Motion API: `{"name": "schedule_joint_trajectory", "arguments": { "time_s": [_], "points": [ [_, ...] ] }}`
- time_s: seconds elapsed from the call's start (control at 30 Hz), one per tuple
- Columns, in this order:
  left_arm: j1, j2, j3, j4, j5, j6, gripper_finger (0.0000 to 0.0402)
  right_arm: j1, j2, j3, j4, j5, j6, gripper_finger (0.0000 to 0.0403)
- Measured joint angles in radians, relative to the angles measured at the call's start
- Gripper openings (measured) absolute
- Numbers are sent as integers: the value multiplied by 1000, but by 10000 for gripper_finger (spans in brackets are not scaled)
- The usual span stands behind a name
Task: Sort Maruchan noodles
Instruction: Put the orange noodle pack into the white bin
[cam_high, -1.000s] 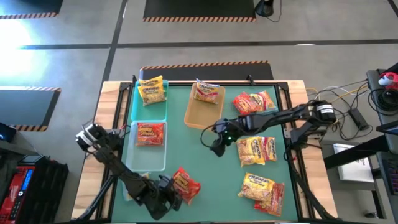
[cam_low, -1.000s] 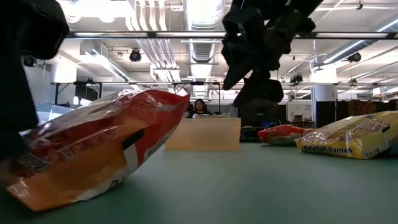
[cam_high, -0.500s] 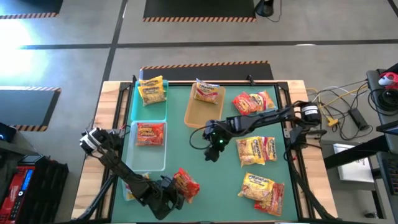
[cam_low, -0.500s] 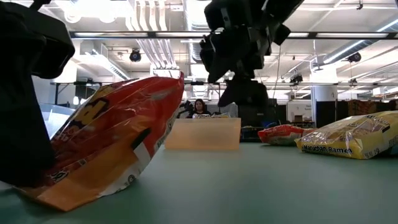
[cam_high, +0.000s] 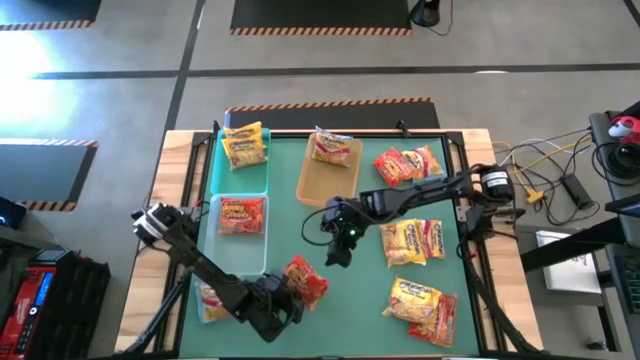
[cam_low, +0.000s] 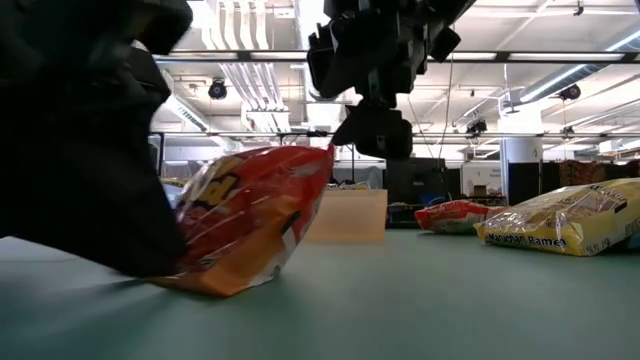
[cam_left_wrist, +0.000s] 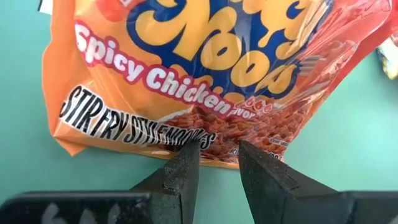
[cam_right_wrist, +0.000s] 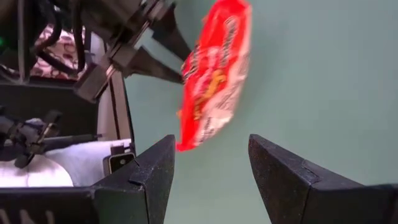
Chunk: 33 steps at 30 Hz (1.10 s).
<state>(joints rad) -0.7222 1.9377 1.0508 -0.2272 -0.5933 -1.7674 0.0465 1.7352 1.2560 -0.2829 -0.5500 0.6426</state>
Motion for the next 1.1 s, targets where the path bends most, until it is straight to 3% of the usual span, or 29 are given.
{"name": "schedule_joint_trajectory", "arguments": {
  "time_s": [0.23,0.47,1.1],
  "points": [
    [38,2,0,2,2,38,97,3,1,1,11,5,11,192],
    [58,43,2,59,-28,31,95,20,1,2,15,122,9,192],
    [80,70,1,110,-29,4,60,91,8,-18,34,269,-5,192]
  ]
}}
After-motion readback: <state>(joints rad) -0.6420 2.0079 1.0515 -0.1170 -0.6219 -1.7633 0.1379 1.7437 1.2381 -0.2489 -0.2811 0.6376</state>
